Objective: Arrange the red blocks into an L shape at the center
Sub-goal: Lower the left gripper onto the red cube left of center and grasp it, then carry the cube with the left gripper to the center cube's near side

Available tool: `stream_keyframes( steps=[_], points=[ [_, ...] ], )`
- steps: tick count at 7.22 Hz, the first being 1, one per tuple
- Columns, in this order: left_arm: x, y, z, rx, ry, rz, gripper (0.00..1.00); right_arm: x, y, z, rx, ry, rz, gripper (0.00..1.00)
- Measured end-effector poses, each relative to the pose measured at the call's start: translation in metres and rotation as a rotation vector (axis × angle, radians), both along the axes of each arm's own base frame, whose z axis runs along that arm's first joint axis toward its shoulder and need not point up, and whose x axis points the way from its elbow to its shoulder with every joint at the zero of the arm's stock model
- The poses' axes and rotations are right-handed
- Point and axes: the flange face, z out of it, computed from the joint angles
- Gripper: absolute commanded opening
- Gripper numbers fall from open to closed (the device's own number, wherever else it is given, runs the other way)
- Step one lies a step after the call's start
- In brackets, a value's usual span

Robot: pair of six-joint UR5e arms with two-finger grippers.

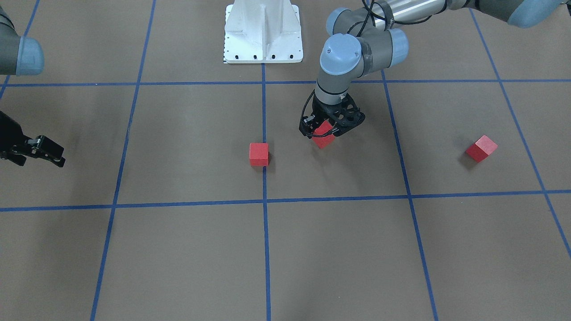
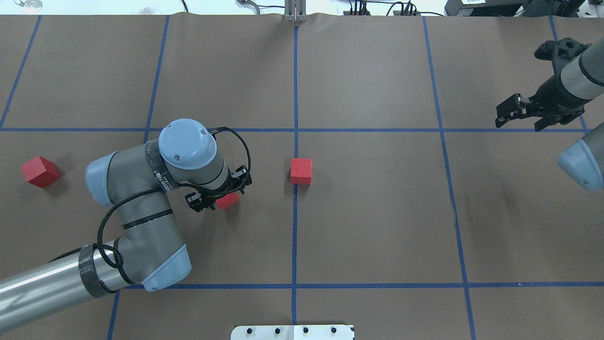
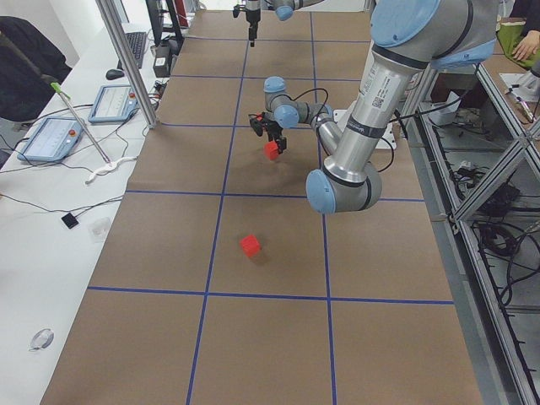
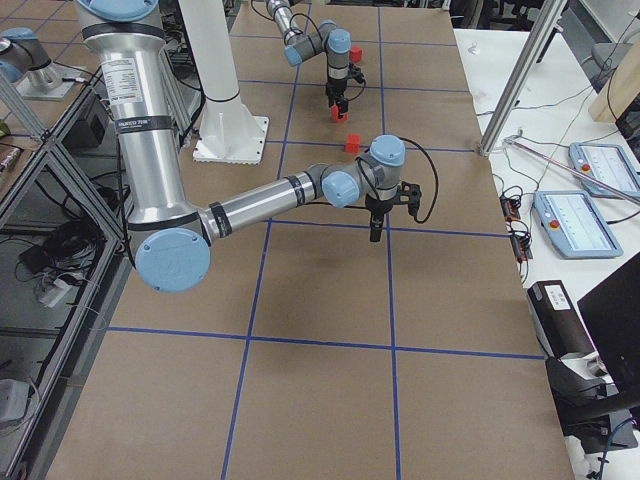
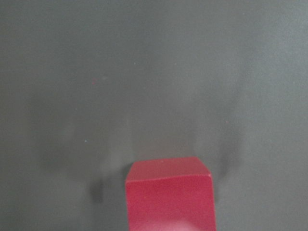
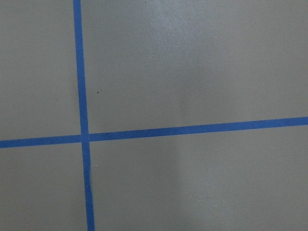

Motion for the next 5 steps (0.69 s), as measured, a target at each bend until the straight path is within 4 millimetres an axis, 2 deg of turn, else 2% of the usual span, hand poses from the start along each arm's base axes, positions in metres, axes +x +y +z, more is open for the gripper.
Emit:
stream_keyframes(
  steps=[1,3,5],
  points=[
    [-0.002,-0.006,0.002,0.024,-0.012,-0.019,0.00,0.000,0.000,-0.001,0.000,-0.001,0.000,1.00],
    [-0.014,-0.023,0.000,0.088,-0.024,-0.013,0.00,0.000,0.000,-0.003,0.002,-0.003,0.002,1.00],
    [-0.024,-0.046,-0.029,0.231,-0.011,0.067,0.00,0.000,0.000,-0.005,0.005,-0.005,0.004,1.00]
  ],
)
